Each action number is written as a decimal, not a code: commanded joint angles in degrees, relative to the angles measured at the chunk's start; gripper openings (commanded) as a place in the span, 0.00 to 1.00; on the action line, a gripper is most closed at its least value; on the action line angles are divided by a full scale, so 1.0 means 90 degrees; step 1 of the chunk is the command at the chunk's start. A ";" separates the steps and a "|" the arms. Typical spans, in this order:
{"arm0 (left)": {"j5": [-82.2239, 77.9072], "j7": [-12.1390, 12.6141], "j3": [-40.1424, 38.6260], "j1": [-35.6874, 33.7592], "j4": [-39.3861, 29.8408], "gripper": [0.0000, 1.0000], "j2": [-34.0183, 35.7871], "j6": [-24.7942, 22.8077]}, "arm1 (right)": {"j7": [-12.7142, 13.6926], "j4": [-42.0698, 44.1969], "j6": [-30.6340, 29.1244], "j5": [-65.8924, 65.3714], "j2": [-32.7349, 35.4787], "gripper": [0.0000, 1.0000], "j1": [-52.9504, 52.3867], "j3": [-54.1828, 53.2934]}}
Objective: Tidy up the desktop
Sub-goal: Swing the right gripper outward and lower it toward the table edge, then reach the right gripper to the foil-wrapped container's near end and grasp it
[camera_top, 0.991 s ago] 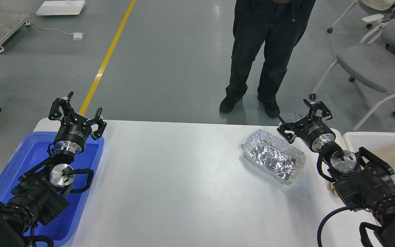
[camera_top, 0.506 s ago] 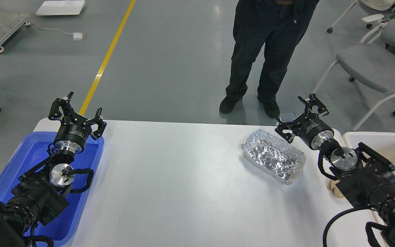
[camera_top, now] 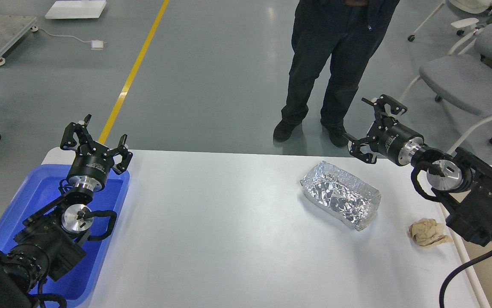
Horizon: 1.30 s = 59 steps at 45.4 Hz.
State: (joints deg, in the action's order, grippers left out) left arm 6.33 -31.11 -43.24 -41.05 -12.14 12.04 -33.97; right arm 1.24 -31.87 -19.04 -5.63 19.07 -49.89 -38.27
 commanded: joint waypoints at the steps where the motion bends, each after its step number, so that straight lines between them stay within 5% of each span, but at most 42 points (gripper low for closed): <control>1: 0.0000 0.0000 0.0000 0.0001 -0.0008 1.00 0.0000 0.0005 | -0.0011 -0.0433 0.0074 -0.1971 0.0254 1.00 -0.0286 0.0784; 10: 0.0000 0.0000 0.0000 0.0001 0.0002 1.00 0.0000 0.0005 | -0.0186 -0.0424 0.0123 -0.2987 0.0391 1.00 -0.0667 0.2024; 31: 0.0000 0.0000 0.0000 0.0001 0.0002 1.00 0.0000 0.0005 | -0.1348 -0.0433 0.0415 -0.4121 0.0899 1.00 -0.1439 0.5521; 59: 0.0000 0.0000 0.0010 0.0001 0.0002 1.00 0.0000 0.0005 | -0.1368 -0.0151 0.1432 -0.4550 0.0821 1.00 -0.0521 0.5844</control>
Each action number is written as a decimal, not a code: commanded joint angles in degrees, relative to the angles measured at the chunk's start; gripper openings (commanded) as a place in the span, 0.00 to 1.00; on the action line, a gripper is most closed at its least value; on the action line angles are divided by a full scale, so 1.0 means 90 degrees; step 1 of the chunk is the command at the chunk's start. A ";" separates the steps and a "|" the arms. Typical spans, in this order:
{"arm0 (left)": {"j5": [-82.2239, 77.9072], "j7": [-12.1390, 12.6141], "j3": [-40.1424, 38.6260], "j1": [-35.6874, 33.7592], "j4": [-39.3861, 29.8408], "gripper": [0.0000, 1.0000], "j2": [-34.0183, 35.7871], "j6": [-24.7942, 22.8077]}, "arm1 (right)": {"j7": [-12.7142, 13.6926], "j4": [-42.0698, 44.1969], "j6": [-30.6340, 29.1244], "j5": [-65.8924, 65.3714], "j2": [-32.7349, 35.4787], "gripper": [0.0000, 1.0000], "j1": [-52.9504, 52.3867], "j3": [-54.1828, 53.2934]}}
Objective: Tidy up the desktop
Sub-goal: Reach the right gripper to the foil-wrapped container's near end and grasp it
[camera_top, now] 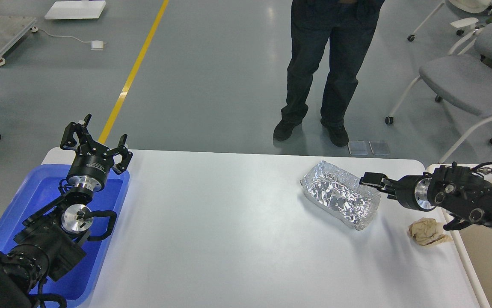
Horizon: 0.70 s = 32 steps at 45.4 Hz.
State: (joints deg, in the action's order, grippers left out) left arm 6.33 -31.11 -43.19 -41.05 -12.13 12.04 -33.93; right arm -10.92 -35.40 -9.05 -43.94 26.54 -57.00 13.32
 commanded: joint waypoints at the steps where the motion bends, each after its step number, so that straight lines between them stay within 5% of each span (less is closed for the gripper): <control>1: 0.0000 0.0000 -0.0006 0.0000 0.0001 1.00 0.0000 0.0000 | -0.0017 0.0281 0.0322 -0.0323 -0.0009 1.00 0.0278 0.0112; 32: 0.0000 0.0000 0.0003 0.0000 0.0001 1.00 0.0000 0.0010 | -0.0007 0.1160 0.0996 -0.0303 -0.1015 1.00 0.0893 -0.0093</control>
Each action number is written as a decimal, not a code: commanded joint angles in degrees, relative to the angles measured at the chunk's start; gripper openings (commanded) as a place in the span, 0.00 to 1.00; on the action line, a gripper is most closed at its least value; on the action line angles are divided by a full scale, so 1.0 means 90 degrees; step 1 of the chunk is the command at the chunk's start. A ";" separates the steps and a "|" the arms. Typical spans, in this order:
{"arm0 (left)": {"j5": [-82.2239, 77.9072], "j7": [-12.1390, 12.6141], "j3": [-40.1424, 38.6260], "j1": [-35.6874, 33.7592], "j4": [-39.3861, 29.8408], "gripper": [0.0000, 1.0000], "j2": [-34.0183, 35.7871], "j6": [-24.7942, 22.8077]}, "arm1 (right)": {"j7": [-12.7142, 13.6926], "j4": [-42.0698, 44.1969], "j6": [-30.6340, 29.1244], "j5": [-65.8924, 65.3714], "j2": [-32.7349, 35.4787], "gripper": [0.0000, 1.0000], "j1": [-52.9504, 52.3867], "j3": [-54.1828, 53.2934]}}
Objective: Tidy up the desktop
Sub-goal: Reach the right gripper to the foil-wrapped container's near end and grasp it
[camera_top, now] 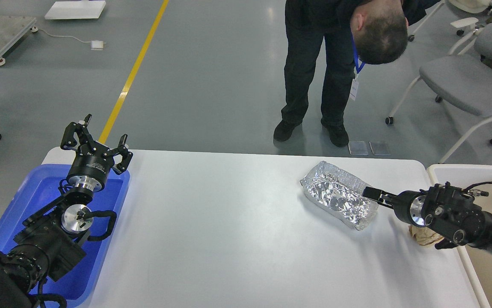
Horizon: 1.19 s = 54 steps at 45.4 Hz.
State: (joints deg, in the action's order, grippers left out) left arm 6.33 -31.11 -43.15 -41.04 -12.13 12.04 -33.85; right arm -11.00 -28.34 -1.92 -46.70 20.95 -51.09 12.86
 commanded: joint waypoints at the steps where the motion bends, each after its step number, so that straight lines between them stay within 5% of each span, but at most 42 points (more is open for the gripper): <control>1: 0.0000 -0.0001 0.0000 0.0000 0.0000 1.00 0.0000 0.0002 | 0.0001 0.0385 0.0222 0.0004 -0.0404 1.00 0.0247 -0.0071; 9: 0.0000 -0.0001 0.0000 0.0000 0.0000 1.00 0.0000 0.0002 | 0.0011 0.0405 0.0262 -0.0035 -0.0394 0.97 0.0256 -0.0276; 15: 0.0000 -0.0001 0.0000 0.0000 0.0000 1.00 0.0000 0.0002 | -0.0009 0.0424 0.0252 -0.0035 -0.0404 0.85 0.0334 -0.0237; 41: 0.0000 -0.0001 0.0000 0.0000 0.0000 1.00 0.0000 0.0002 | -0.0038 0.0424 0.0252 -0.0074 -0.0414 0.76 0.0442 -0.0218; 54: 0.0000 -0.0001 0.0000 0.0000 0.0000 1.00 0.0000 0.0002 | -0.0038 0.0405 0.0223 -0.0074 -0.0404 0.55 0.0462 -0.0247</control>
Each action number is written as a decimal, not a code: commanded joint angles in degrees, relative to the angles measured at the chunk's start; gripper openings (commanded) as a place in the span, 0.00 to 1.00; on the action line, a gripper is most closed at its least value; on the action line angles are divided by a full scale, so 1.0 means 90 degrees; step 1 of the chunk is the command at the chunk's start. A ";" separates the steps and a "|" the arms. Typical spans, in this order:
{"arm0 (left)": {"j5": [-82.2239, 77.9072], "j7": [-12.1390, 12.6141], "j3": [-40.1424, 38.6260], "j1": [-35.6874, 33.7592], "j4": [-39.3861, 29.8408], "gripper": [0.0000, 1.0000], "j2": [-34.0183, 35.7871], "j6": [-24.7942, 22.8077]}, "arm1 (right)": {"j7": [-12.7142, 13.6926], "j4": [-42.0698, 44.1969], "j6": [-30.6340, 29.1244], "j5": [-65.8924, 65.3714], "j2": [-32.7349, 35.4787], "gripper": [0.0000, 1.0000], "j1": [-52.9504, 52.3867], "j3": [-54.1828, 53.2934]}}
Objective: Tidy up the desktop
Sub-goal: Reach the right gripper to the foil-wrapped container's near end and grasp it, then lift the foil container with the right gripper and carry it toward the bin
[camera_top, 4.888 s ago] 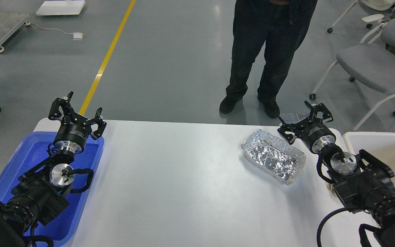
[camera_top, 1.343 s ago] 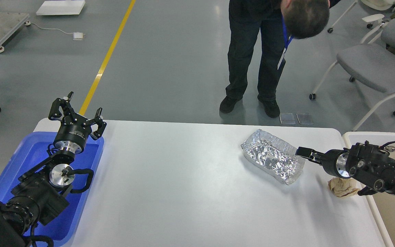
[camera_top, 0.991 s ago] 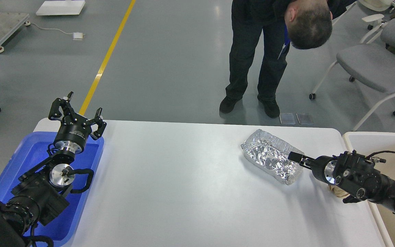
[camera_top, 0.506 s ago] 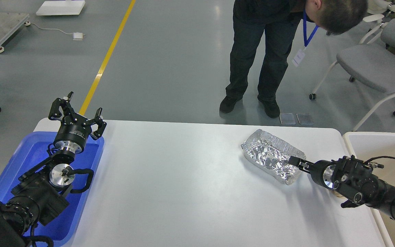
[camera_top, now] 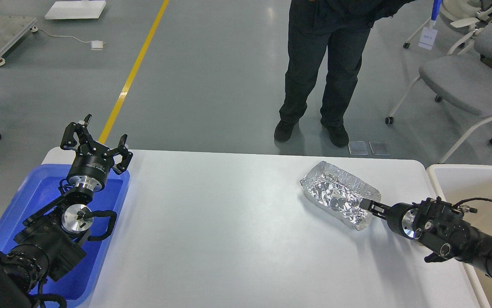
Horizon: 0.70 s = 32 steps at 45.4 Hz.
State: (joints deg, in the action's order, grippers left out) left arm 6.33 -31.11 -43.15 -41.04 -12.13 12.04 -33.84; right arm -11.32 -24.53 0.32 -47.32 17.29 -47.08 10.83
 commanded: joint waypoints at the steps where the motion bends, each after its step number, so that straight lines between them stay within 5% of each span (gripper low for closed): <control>1: 0.0000 -0.0001 0.0000 0.0000 0.0000 1.00 0.0000 0.0000 | -0.0002 -0.0019 -0.0025 -0.0006 0.0003 0.53 0.0016 -0.0021; 9: 0.0000 -0.0001 0.0000 0.0000 0.0000 1.00 0.0000 0.0000 | -0.0002 -0.0039 -0.0025 -0.0006 0.0003 0.45 0.0016 -0.0031; 25: 0.0000 -0.0001 0.0000 0.0000 0.0000 1.00 0.0000 0.0000 | -0.0022 -0.0107 -0.0074 -0.0201 -0.0007 0.00 0.0016 -0.0041; 32: 0.0000 -0.0001 0.0000 0.0000 0.0000 1.00 0.0000 0.0000 | -0.0032 -0.0312 -0.0074 -0.0231 -0.0007 0.00 -0.0003 -0.0051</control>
State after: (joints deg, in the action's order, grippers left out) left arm 6.33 -31.11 -43.15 -41.04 -12.13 12.04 -33.84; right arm -11.46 -25.70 -0.21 -48.78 17.29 -46.94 10.53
